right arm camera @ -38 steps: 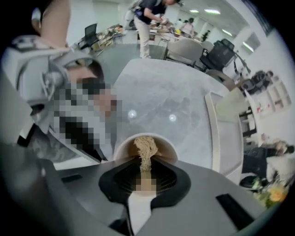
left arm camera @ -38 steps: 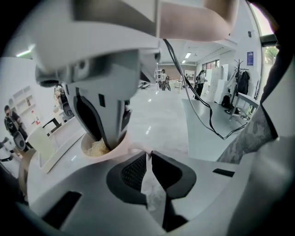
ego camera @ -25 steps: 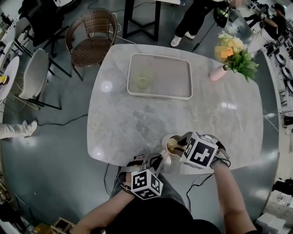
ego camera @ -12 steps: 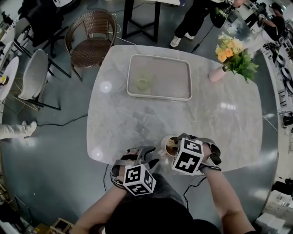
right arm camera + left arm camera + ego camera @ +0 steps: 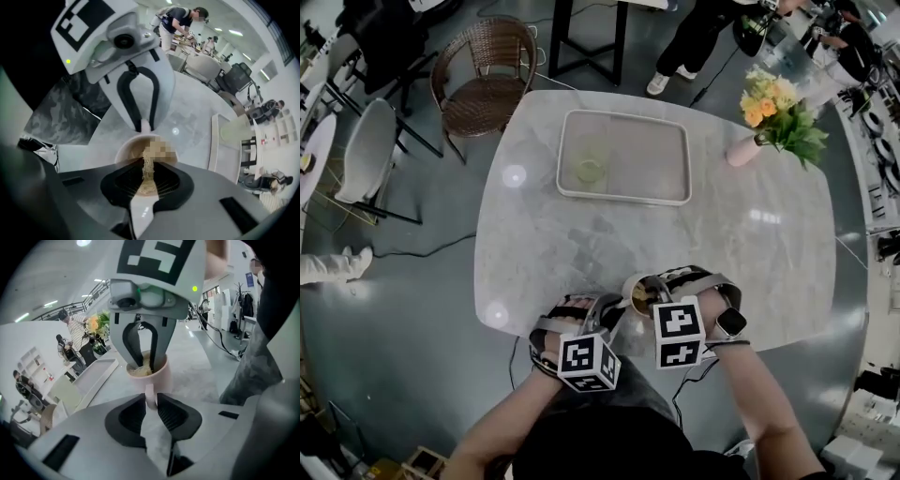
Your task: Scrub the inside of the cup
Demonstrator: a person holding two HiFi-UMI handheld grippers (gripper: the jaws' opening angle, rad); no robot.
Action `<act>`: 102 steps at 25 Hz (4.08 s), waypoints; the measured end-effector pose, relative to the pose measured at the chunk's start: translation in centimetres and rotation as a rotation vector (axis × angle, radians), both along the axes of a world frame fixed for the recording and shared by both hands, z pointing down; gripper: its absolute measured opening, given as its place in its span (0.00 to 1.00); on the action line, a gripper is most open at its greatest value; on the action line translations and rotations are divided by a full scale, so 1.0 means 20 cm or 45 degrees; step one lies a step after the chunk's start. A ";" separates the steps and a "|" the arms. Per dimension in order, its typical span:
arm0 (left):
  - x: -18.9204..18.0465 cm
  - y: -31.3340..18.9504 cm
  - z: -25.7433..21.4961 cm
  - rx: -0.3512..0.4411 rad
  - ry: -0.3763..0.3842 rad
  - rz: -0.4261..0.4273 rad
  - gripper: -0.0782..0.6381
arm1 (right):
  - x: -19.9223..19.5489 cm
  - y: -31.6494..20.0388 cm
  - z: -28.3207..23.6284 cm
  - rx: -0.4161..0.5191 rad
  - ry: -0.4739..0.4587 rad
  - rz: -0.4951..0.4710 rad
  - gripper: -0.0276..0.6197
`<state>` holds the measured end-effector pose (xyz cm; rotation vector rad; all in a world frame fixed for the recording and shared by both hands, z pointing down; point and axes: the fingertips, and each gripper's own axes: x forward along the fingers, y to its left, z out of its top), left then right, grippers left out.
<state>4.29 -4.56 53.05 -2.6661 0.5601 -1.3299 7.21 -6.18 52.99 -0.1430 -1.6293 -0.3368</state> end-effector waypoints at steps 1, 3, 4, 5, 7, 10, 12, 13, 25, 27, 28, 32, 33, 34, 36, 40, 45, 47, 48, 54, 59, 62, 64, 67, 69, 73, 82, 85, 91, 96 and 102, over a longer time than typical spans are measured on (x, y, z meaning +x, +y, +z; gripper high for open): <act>-0.02 -0.03 0.00 0.024 -0.025 -0.003 0.23 | -0.01 0.01 -0.01 -0.013 -0.026 -0.052 0.14; -0.06 -0.10 0.01 0.065 -0.064 -0.027 0.22 | -0.04 0.05 -0.05 -0.055 -0.089 -0.134 0.14; -0.08 -0.14 0.00 0.074 -0.071 -0.042 0.22 | -0.05 0.07 -0.07 -0.078 -0.115 -0.159 0.14; -0.09 -0.17 0.00 0.079 -0.071 -0.052 0.21 | -0.06 0.09 -0.09 -0.098 -0.130 -0.169 0.14; -0.09 -0.22 0.00 0.092 -0.067 -0.050 0.21 | -0.06 0.10 -0.12 -0.123 -0.126 -0.145 0.14; -0.06 -0.25 -0.01 0.131 -0.067 -0.009 0.21 | -0.05 0.06 -0.12 -0.099 -0.079 -0.072 0.14; -0.05 -0.25 -0.02 0.155 -0.063 0.039 0.21 | -0.06 0.01 -0.08 -0.033 -0.037 -0.076 0.14; -0.05 -0.25 -0.01 0.163 -0.063 0.070 0.21 | -0.06 -0.01 -0.06 0.000 -0.017 -0.098 0.14; -0.01 -0.32 -0.01 0.273 -0.134 0.224 0.21 | -0.06 0.06 -0.05 -0.090 0.029 -0.298 0.13; -0.01 -0.33 -0.01 0.279 -0.139 0.246 0.21 | -0.06 0.07 -0.10 -0.086 -0.006 -0.262 0.14; -0.01 -0.33 -0.01 0.280 -0.140 0.258 0.21 | -0.06 0.07 -0.12 -0.077 -0.028 -0.240 0.14; 0.01 -0.33 -0.01 0.289 -0.151 0.291 0.21 | -0.05 0.08 -0.24 -0.053 -0.137 -0.133 0.13; 0.01 -0.33 -0.01 0.292 -0.155 0.294 0.21 | -0.05 0.08 -0.27 -0.043 -0.167 -0.104 0.14; 0.00 -0.34 -0.01 0.292 -0.157 0.293 0.21 | -0.04 0.08 -0.30 -0.029 -0.195 -0.074 0.13; 0.00 -0.34 0.00 0.273 -0.155 0.284 0.21 | -0.02 0.08 -0.37 0.000 -0.250 -0.011 0.14; -0.02 -0.34 0.00 0.214 -0.119 0.246 0.23 | 0.03 0.08 -0.47 0.049 -0.354 0.136 0.14; -0.06 -0.33 -0.04 0.091 -0.022 0.168 0.38 | 0.08 0.11 -0.52 0.062 -0.545 0.387 0.14; -0.09 -0.33 -0.06 0.060 0.015 0.144 0.40 | 0.09 0.10 -0.55 0.067 -0.659 0.516 0.14; -0.11 -0.32 -0.07 0.053 0.026 0.130 0.40 | 0.10 0.10 -0.56 0.069 -0.719 0.585 0.14; -0.15 -0.31 -0.22 0.065 0.177 -0.059 0.39 | 0.15 0.08 -0.58 0.075 -0.973 0.955 0.14; -0.14 -0.29 -0.40 0.072 0.415 -0.256 0.13 | 0.18 0.09 -0.60 0.038 -1.134 1.150 0.14; -0.11 -0.24 -0.45 0.008 0.524 -0.303 0.13 | 0.19 0.11 -0.62 0.014 -1.218 1.210 0.14; -0.09 -0.20 -0.47 -0.026 0.573 -0.328 0.13 | 0.19 0.13 -0.64 0.015 -1.250 1.229 0.14; -0.07 -0.16 -0.50 -0.068 0.632 -0.364 0.13 | 0.20 0.15 -0.65 0.020 -1.275 1.236 0.14; -0.05 -0.13 -0.51 -0.086 0.657 -0.378 0.13 | 0.20 0.17 -0.66 0.019 -1.289 1.230 0.14; -0.04 -0.10 -0.52 -0.101 0.686 -0.403 0.13 | 0.21 0.19 -0.67 0.017 -1.309 1.220 0.14; -0.02 0.00 -0.51 -0.114 0.683 -0.435 0.13 | 0.22 0.28 -0.67 0.013 -1.329 1.199 0.14; -0.01 0.03 -0.50 -0.113 0.678 -0.441 0.13 | 0.23 0.31 -0.67 0.013 -1.331 1.192 0.14; -0.01 0.07 -0.50 -0.103 0.682 -0.460 0.13 | 0.25 0.36 -0.66 0.008 -1.344 1.201 0.14; -0.02 0.11 -0.49 -0.105 0.678 -0.469 0.13 | 0.26 0.38 -0.67 0.015 -1.352 1.208 0.14; -0.03 0.11 -0.53 -0.092 0.702 -0.438 0.13 | 0.26 0.40 -0.71 0.068 -1.359 1.225 0.14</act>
